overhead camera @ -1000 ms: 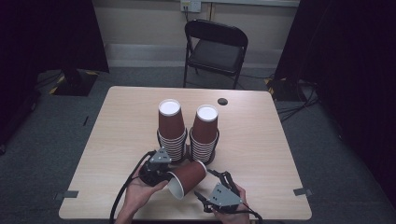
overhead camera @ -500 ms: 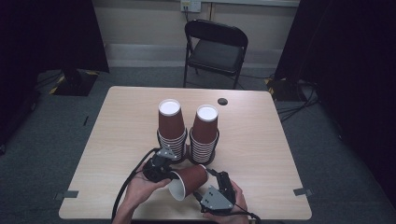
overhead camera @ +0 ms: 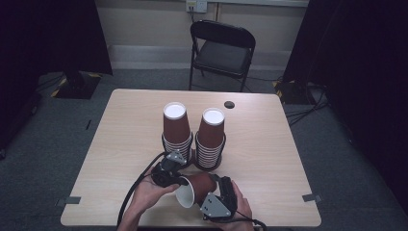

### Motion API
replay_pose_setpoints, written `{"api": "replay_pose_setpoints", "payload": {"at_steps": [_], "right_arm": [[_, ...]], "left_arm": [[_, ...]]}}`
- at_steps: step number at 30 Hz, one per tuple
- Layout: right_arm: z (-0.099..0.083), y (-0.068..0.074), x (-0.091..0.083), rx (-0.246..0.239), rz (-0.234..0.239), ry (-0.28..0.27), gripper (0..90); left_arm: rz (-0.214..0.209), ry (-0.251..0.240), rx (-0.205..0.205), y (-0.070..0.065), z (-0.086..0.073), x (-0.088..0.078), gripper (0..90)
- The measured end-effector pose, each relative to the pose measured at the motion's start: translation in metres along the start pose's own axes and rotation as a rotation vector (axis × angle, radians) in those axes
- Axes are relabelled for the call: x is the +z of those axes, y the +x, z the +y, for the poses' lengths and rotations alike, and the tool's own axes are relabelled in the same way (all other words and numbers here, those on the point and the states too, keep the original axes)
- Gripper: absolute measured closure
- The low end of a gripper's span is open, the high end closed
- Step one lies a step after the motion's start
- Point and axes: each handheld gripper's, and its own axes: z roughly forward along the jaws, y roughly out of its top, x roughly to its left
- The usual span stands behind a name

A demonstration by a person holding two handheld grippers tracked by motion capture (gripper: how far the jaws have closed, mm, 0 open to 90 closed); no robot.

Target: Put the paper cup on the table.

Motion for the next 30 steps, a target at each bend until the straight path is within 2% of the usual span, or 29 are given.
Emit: {"api": "replay_pose_setpoints", "payload": {"at_steps": [4, 8, 9, 11, 15, 20, 21, 26, 28, 29, 30], "right_arm": [[0.003, 0.002, 0.003, -0.01, -0.005, -0.024, 8.5], [0.005, 0.003, 0.003, -0.022, 0.0, -0.023, 8.5], [0.006, 0.004, 0.003, -0.021, 0.0, -0.039, 8.5], [0.007, 0.004, 0.004, -0.012, 0.005, -0.031, 8.2], [0.009, 0.004, 0.005, -0.007, 0.003, -0.035, 8.0], [0.017, 0.008, 0.007, -0.049, 0.017, -0.053, 8.9], [0.019, 0.008, 0.008, -0.071, 0.012, -0.06, 9.3], [0.022, 0.009, 0.007, -0.082, 0.007, -0.085, 9.9], [0.023, 0.01, 0.007, -0.073, 0.01, -0.09, 10.0], [0.023, 0.01, 0.007, -0.085, 0.008, -0.085, 10.0], [0.023, 0.009, 0.006, -0.084, 0.01, -0.085, 9.9]], "left_arm": [[-0.024, -0.006, 0.002, -0.002, 0.003, 0.002, 86.0], [-0.034, -0.001, -0.001, -0.001, 0.003, 0.002, 86.0], [-0.034, 0.001, -0.004, -0.001, 0.003, 0.002, 86.0], [-0.035, 0.003, -0.02, -0.001, 0.003, 0.002, 86.0], [-0.038, 0.015, -0.022, 0.001, 0.004, 0.001, 86.1], [-0.036, 0.033, -0.013, -0.001, 0.009, 0.006, 86.0], [-0.037, 0.029, -0.022, -0.001, 0.009, 0.006, 86.0], [-0.039, 0.022, -0.04, 0.0, 0.01, 0.007, 85.4], [-0.04, 0.023, -0.038, 0.0, 0.011, 0.009, 85.3], [-0.042, 0.022, -0.039, 0.001, 0.01, 0.009, 85.3], [-0.047, 0.015, -0.055, 0.001, 0.01, 0.01, 85.1]]}}
